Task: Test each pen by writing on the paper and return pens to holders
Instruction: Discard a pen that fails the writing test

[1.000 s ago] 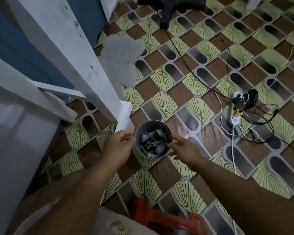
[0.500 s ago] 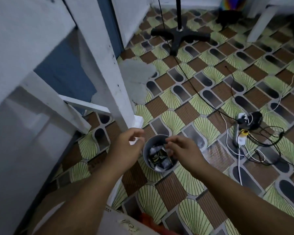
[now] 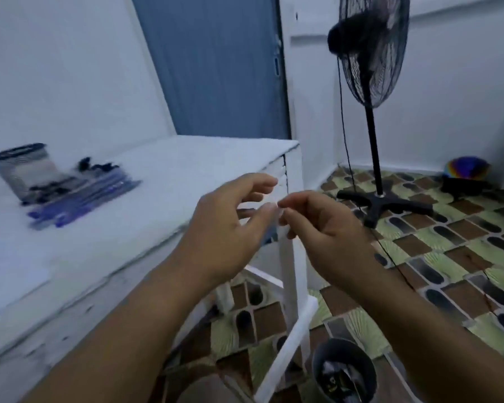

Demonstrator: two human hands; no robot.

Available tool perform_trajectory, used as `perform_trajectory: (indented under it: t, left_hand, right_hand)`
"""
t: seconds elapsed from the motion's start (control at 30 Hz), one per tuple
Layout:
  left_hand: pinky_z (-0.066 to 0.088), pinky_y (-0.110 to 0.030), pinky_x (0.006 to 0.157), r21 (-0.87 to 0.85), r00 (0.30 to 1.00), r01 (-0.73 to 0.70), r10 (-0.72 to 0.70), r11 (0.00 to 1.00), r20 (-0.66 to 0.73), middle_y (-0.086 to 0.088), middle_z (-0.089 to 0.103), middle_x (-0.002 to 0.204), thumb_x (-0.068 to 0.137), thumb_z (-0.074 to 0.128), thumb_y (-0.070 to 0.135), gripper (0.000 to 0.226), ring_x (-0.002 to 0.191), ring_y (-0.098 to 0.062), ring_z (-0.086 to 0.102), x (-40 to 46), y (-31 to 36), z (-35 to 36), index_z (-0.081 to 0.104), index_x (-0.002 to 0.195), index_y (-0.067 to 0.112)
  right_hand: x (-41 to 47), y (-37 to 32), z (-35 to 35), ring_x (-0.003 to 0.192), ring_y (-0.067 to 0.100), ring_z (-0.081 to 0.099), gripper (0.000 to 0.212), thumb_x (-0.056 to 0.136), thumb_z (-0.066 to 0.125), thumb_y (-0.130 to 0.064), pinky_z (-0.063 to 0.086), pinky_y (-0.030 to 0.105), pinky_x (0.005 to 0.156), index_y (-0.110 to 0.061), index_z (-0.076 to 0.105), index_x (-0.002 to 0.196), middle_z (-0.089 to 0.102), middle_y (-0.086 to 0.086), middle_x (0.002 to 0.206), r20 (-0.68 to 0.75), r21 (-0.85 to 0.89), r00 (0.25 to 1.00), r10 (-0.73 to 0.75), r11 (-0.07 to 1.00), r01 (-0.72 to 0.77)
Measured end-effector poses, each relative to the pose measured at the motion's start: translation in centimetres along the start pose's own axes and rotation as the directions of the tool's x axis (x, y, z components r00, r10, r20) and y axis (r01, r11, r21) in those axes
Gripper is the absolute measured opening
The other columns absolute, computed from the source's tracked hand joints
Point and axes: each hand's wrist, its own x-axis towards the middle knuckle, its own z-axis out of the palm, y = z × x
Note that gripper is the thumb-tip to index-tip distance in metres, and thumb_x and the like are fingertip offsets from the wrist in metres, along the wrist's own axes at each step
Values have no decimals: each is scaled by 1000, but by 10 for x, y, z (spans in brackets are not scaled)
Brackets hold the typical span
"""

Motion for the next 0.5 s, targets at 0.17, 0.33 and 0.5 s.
perform_trajectory:
  t: [0.17,0.33,0.5]
  left_hand:
    - [49,-7,86,117,982,-16,38,993,-186,22,67,115,96,63,21,24,110,3,62,-30,25,-110,67,117,33]
    - [52,-12,85,293,940,100,6,951,-340,21,70,108,95,66,19,19,104,1,64,-78,17,-213,73,107,30]
    - [54,-18,81,427,894,318,-119,846,-431,24,68,107,94,65,25,14,103,2,62,-135,-3,-302,73,98,36]
  right_hand:
    - [31,-87,59,83,9,70,14,98,60,-18,60,30,72,-21,70,107,71,-14,86,134,19,966,-223,975,223]
    - [52,-158,138,76,14,66,12,97,60,-19,55,25,68,-25,71,99,71,-8,81,327,131,873,-362,932,337]
    - [65,-202,229,63,10,61,11,96,63,-25,50,20,59,-27,73,91,67,-20,75,542,175,719,-435,895,410]
